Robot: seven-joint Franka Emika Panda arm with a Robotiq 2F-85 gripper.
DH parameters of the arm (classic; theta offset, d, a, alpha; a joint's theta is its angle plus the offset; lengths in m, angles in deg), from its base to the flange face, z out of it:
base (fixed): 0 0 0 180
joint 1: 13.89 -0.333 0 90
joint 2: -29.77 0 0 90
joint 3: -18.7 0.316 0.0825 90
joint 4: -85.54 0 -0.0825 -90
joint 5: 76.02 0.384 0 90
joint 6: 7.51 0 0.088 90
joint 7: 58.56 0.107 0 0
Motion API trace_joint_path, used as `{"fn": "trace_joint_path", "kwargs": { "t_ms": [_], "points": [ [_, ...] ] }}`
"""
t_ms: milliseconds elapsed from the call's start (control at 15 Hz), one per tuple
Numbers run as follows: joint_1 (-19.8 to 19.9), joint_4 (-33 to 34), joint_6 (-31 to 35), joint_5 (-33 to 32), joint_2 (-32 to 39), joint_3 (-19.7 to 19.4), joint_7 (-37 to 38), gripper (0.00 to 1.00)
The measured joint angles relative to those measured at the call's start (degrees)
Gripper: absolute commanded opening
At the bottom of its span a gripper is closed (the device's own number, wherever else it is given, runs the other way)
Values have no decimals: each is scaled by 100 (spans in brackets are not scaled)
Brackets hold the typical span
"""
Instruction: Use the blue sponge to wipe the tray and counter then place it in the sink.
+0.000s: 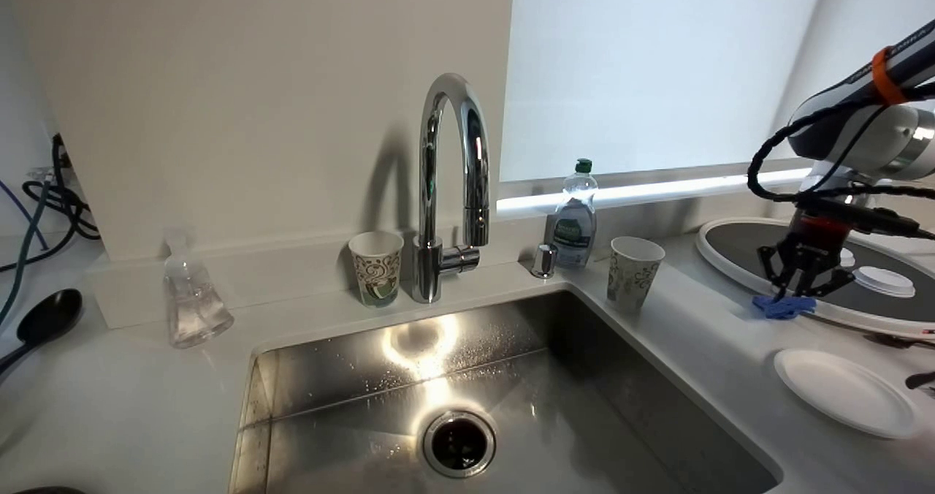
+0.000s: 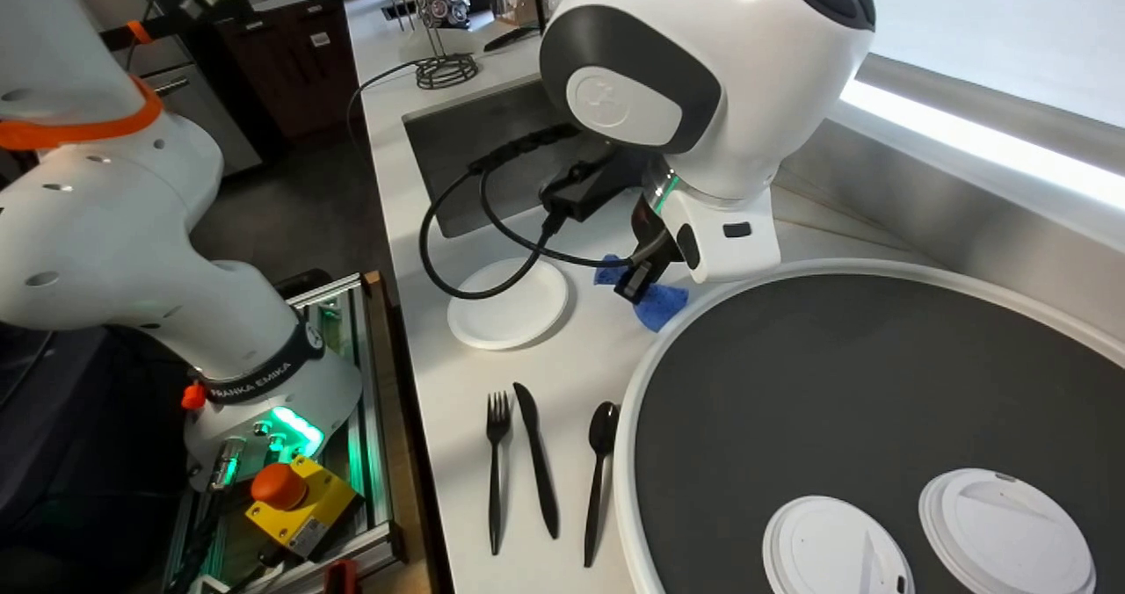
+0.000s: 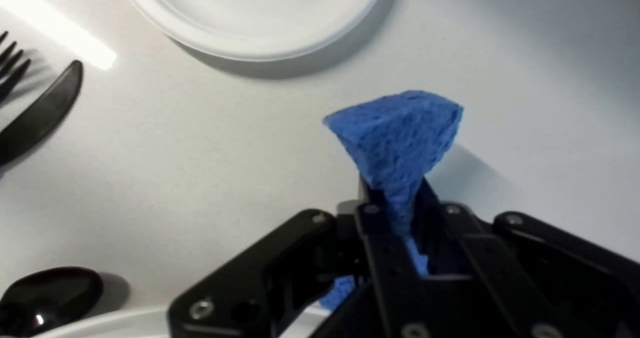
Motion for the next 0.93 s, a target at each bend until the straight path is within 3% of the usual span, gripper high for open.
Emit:
{"fn": "trace_joint_path", "kwargs": {
  "t_ms": [400,933],
  "points": [
    [30,-183,-97,-161,-250,-49,61,4],
    [-259,-363,-108,-120,-707,370,175,4]
  ]
}}
